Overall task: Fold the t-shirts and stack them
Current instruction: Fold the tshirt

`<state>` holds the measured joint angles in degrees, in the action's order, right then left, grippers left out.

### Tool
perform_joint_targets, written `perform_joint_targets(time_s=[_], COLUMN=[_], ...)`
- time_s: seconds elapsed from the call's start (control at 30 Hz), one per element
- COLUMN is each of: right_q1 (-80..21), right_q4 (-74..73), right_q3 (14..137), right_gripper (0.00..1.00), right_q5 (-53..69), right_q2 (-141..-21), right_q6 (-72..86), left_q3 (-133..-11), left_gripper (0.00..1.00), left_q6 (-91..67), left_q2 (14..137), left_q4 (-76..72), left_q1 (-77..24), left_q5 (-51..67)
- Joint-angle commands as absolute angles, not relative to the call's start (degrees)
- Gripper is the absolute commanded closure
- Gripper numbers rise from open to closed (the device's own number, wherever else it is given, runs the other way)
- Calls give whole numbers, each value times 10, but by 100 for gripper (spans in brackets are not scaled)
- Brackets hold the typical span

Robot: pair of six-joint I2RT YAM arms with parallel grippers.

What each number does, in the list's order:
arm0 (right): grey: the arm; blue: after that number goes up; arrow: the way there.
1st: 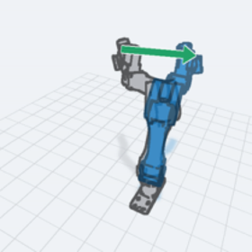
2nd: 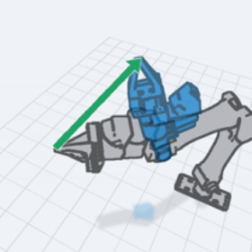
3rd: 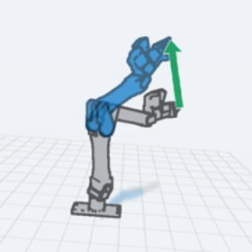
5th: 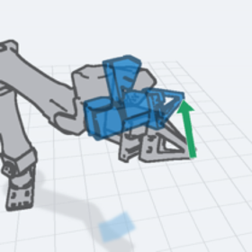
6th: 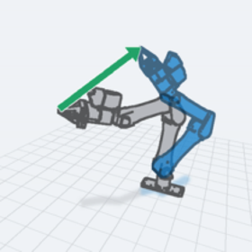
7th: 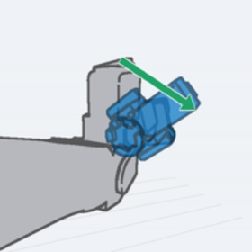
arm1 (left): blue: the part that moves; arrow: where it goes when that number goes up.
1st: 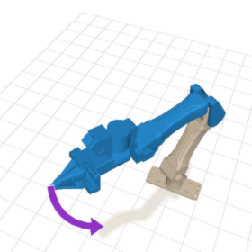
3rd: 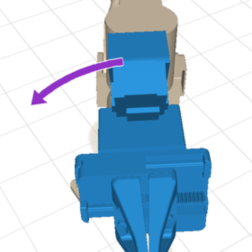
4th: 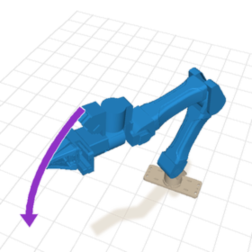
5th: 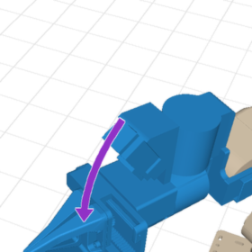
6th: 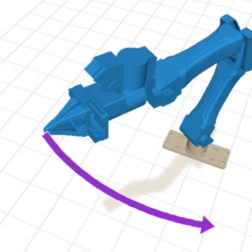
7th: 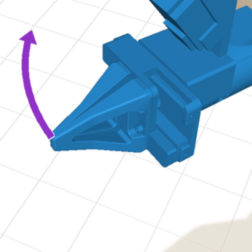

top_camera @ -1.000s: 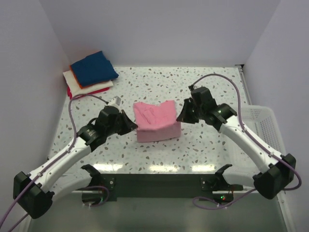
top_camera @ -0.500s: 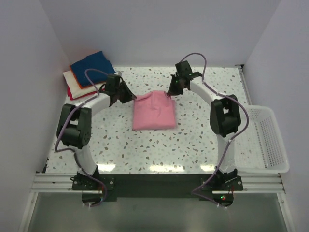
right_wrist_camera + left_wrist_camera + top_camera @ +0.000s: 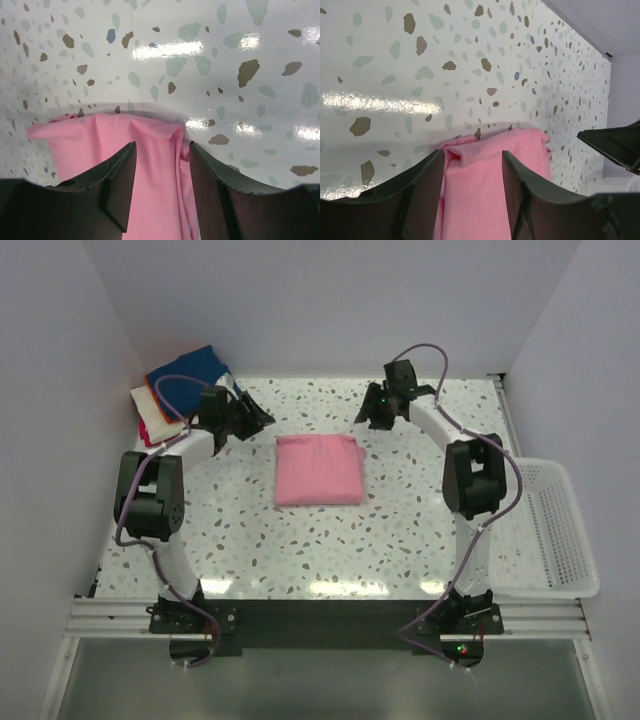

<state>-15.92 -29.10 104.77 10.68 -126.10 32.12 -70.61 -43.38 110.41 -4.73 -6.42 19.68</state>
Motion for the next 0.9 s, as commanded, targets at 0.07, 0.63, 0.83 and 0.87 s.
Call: perform_joint_targets(time_s=[0.07,0.63,0.83,0.87], right_q1=[-176,-202,-163,-158], right_q4=[-249,-250,-234,-223], right_q3=[974,1102,1129,1129], right_gripper=[50,69,69,68], right_q5=[75,105,206,223], right_q2=[-1161,-1349,-1393,-1397], right_q6=[309,294,330,342], left_q3=[-665,-769,-789,-788], left_gripper=[55,89,90,90], left_q6=[-417,-405,-417,-421], left_q2=[1020,1210,1256,1259], left_q4=[-83,-85,-80,-80], left_q1=[-79,-116,-99,-98], left_q5=[180,191,207,206])
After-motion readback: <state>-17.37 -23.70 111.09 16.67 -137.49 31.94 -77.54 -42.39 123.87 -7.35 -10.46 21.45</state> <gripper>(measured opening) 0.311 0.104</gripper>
